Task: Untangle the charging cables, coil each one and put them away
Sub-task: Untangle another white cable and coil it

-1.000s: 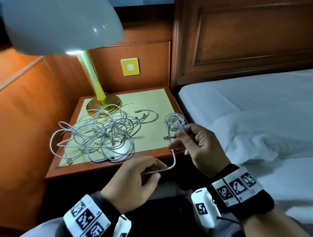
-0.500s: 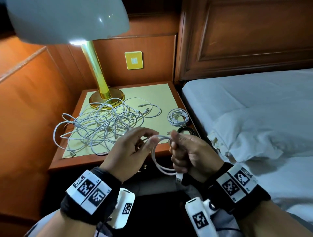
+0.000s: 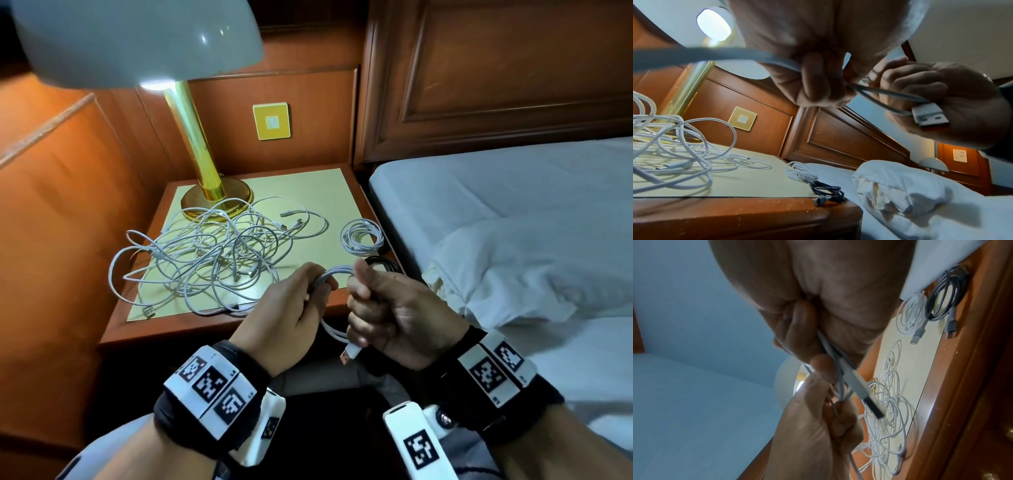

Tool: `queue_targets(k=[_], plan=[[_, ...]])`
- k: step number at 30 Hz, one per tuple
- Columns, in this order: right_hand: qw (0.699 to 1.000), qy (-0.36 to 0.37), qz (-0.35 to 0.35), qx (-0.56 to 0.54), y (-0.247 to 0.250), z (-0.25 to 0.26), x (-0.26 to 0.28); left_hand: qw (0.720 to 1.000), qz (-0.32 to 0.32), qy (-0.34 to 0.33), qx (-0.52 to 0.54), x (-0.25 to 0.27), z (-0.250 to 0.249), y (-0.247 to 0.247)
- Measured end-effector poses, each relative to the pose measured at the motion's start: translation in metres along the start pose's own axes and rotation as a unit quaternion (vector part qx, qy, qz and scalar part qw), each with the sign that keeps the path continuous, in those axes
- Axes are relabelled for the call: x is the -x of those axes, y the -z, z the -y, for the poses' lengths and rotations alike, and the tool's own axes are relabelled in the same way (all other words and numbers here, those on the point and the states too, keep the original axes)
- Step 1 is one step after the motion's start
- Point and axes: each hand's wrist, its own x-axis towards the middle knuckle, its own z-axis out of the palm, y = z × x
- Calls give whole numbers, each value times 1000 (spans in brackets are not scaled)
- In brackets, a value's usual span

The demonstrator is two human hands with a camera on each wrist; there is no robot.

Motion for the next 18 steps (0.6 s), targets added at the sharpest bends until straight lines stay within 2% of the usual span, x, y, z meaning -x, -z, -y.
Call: queue_targets(k=[3, 6, 10, 12, 14, 16, 18], plan=[[994, 58, -33, -83, 11, 9, 1, 999, -51, 8, 0, -2, 1, 6], [969, 130, -95, -187, 37, 31, 3, 995, -88, 49, 12, -4, 15, 20], [945, 193, -181, -192, 55, 44, 5, 990, -107, 74, -50, -2, 30, 30], [947, 212, -203, -128, 51, 39, 5, 991, -91, 41, -87, 1, 26, 27], [946, 245, -211, 4, 41, 30, 4, 994, -37, 3, -108, 3, 18, 19], [930, 261, -203, 158, 31, 20, 5, 994, 27, -26, -102, 6, 8, 10], [912, 236, -195, 274, 24, 12, 7, 996, 50, -49, -57, 7, -2, 5]])
